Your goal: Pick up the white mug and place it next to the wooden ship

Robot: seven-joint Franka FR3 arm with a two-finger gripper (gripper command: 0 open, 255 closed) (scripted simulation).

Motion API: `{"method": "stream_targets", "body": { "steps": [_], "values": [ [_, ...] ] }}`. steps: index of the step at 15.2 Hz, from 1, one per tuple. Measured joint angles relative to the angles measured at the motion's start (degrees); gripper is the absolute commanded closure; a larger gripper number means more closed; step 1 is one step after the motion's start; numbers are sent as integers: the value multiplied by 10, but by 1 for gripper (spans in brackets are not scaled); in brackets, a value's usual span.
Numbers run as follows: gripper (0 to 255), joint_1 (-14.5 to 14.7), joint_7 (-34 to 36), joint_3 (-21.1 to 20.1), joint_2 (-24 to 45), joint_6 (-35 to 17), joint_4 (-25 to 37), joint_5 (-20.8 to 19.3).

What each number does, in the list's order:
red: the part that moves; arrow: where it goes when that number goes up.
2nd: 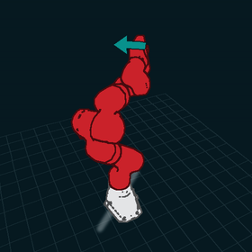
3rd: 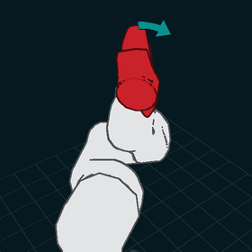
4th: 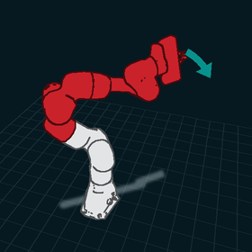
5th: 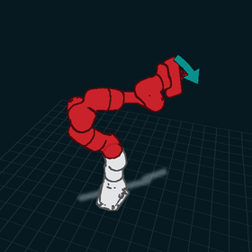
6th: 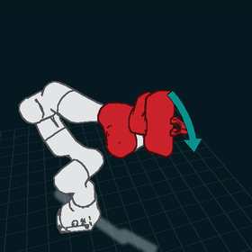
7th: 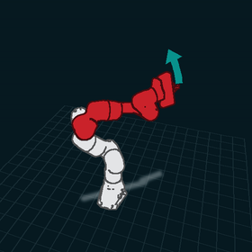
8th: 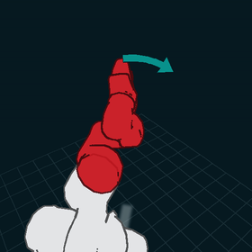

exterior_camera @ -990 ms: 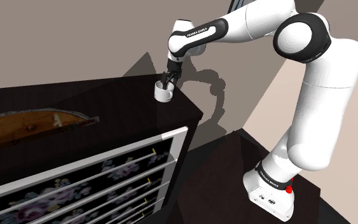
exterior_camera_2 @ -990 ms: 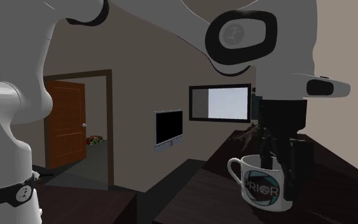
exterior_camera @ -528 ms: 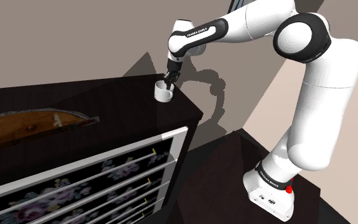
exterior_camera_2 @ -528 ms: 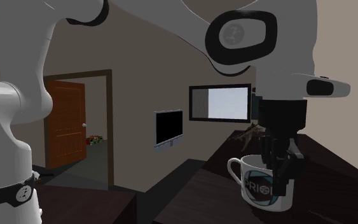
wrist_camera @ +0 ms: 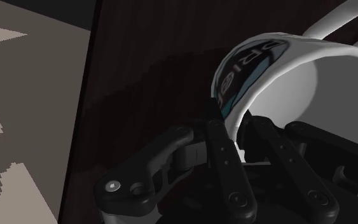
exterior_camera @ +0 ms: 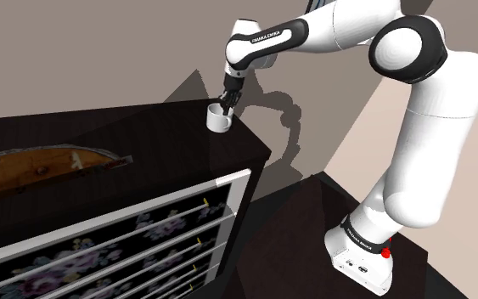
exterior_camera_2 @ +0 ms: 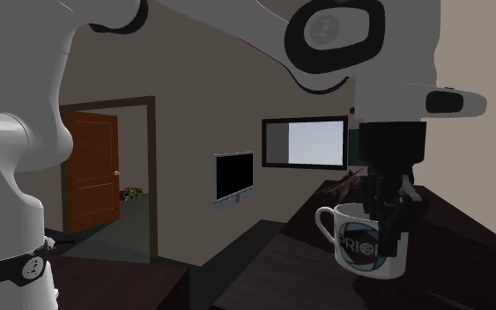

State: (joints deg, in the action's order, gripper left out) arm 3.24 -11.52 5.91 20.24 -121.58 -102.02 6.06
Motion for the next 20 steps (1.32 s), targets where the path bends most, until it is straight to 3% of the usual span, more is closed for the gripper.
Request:
{"method": "stream_targets", "body": {
  "steps": [20],
  "values": [
    [255, 0, 12, 4, -47, 138, 92, -10]
  ]
}}
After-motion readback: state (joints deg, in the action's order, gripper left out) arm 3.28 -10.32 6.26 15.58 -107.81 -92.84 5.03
